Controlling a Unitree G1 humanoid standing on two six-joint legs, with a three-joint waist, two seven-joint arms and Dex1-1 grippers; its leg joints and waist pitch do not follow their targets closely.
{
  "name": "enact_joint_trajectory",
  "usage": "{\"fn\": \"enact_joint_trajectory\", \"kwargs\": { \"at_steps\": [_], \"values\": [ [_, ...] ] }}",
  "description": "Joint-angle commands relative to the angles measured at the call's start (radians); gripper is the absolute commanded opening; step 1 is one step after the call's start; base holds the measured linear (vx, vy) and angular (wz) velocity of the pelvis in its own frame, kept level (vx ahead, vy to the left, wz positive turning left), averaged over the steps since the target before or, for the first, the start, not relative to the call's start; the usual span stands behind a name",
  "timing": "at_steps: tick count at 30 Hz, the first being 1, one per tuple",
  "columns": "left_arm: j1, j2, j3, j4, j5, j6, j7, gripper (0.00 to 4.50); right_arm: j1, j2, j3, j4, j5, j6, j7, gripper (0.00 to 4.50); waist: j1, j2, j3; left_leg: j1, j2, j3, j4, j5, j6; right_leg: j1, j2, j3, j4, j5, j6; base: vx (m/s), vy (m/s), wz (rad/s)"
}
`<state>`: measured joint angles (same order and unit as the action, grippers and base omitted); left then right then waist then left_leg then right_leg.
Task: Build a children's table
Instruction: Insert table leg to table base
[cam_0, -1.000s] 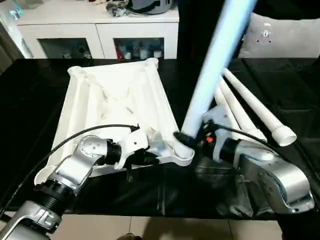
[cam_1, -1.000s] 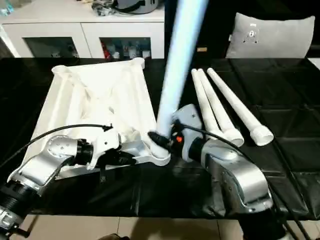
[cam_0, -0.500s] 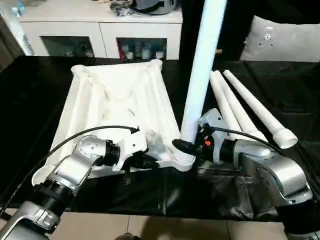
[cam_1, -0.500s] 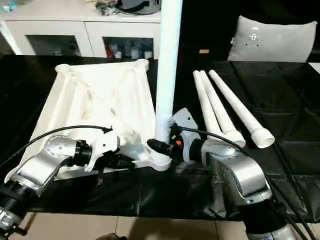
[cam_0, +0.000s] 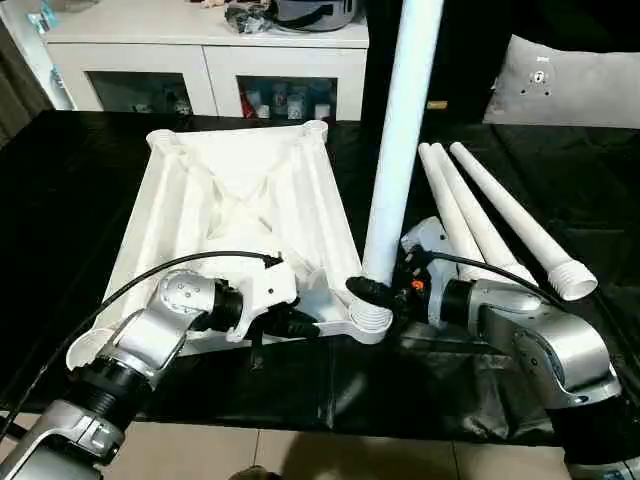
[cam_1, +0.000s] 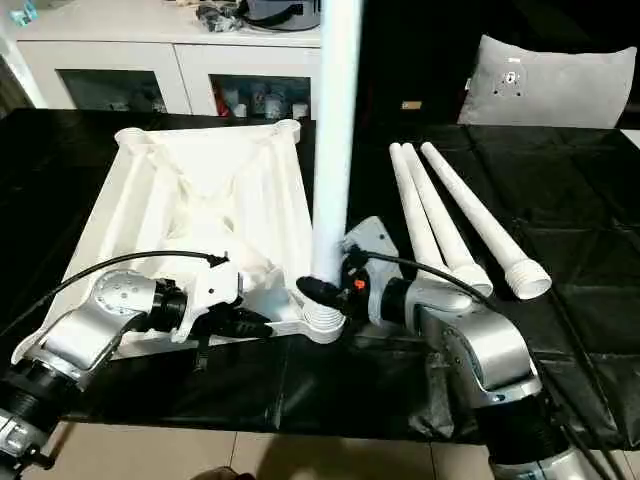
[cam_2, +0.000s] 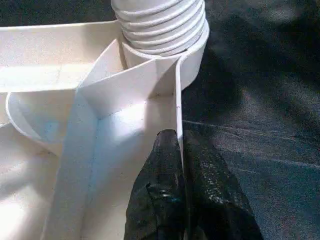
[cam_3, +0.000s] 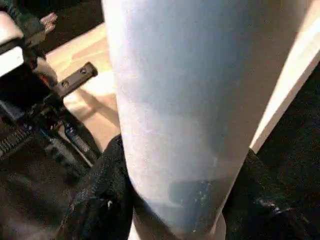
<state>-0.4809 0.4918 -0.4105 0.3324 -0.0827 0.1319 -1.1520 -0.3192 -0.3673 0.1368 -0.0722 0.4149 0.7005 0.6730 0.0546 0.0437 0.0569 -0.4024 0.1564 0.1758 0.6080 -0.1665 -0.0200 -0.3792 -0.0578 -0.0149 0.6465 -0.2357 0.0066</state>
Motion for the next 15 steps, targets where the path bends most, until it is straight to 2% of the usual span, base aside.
{"fn": "enact_joint_trajectory", "kwargs": {
  "at_steps": [1, 5, 6, 9, 10, 12, 13, 14, 15],
  "values": [
    [-0.037, -0.011, 0.032, -0.010, -0.003, -0.032, 0.003, 0.00, 0.044, 0.025, -0.019, 0.054, 0.026, -0.009, -0.009, 1.91, -0.001, 0.001, -0.072, 0.033, 0.063, -0.023, -0.065, -0.191, -0.002, 0.033, -0.079, 0.036, -0.080, -0.045, -0.258, 0.000, 0.000, 0.00],
    [-0.042, -0.017, 0.038, -0.002, -0.002, -0.030, 0.011, 0.00, 0.080, 0.037, -0.030, 0.074, 0.026, -0.039, -0.001, 1.91, 0.000, 0.002, -0.073, 0.033, 0.063, -0.024, -0.067, -0.195, -0.007, 0.033, -0.077, 0.034, -0.080, -0.045, -0.258, 0.000, 0.000, 0.00],
    [-0.043, -0.022, 0.044, -0.002, -0.007, -0.025, 0.017, 0.00, 0.097, 0.042, -0.028, 0.085, 0.018, -0.058, 0.001, 1.91, 0.002, 0.007, -0.073, 0.035, 0.064, -0.024, -0.067, -0.203, -0.010, 0.031, -0.078, 0.034, -0.080, -0.047, -0.258, 0.000, 0.000, 0.00],
    [-0.047, -0.027, 0.049, 0.000, -0.011, -0.020, 0.022, 0.00, 0.122, 0.053, -0.032, 0.095, 0.014, -0.083, 0.001, 1.91, 0.003, 0.005, -0.073, 0.035, 0.064, -0.025, -0.070, -0.215, -0.012, 0.032, -0.077, 0.033, -0.081, -0.052, -0.255, 0.000, 0.000, 0.00],
    [-0.051, -0.030, 0.051, 0.007, -0.010, -0.021, 0.027, 0.00, 0.142, 0.067, -0.043, 0.101, 0.011, -0.113, -0.005, 1.91, 0.004, 0.010, -0.072, 0.035, 0.063, -0.025, -0.070, -0.218, -0.012, 0.031, -0.078, 0.034, -0.081, -0.055, -0.255, 0.000, 0.000, 0.00],
    [-0.053, -0.033, 0.054, 0.011, -0.010, -0.021, 0.029, 0.00, 0.160, 0.075, -0.048, 0.104, 0.007, -0.149, -0.003, 1.91, 0.005, 0.008, -0.072, 0.035, 0.064, -0.025, -0.070, -0.237, -0.015, 0.030, -0.080, 0.035, -0.084, -0.077, -0.253, 0.000, 0.000, 0.00],
    [-0.055, -0.033, 0.055, 0.013, -0.010, -0.021, 0.028, 0.00, 0.168, 0.078, -0.048, 0.105, 0.003, -0.165, -0.002, 1.91, 0.007, 0.018, -0.072, 0.037, 0.064, -0.027, -0.071, -0.245, -0.019, 0.028, -0.080, 0.034, -0.084, -0.085, -0.250, 0.000, 0.000, 0.00],
    [-0.056, -0.033, 0.056, 0.014, -0.010, -0.021, 0.028, 0.00, 0.175, 0.078, -0.048, 0.104, 0.001, -0.173, 0.000, 1.91, 0.005, 0.012, -0.071, 0.036, 0.064, -0.027, -0.074, -0.258, -0.021, 0.029, -0.078, 0.034, -0.086, -0.095, -0.246, 0.000, 0.000, 0.00],
    [-0.057, -0.034, 0.057, 0.017, -0.010, -0.021, 0.028, 0.00, 0.183, 0.078, -0.048, 0.105, 0.000, -0.185, 0.003, 1.91, 0.006, 0.015, -0.071, 0.037, 0.064, -0.028, -0.074, -0.265, -0.023, 0.028, -0.079, 0.034, -0.086, -0.102, -0.246, 0.000, 0.000, 0.00]
  ]
}}
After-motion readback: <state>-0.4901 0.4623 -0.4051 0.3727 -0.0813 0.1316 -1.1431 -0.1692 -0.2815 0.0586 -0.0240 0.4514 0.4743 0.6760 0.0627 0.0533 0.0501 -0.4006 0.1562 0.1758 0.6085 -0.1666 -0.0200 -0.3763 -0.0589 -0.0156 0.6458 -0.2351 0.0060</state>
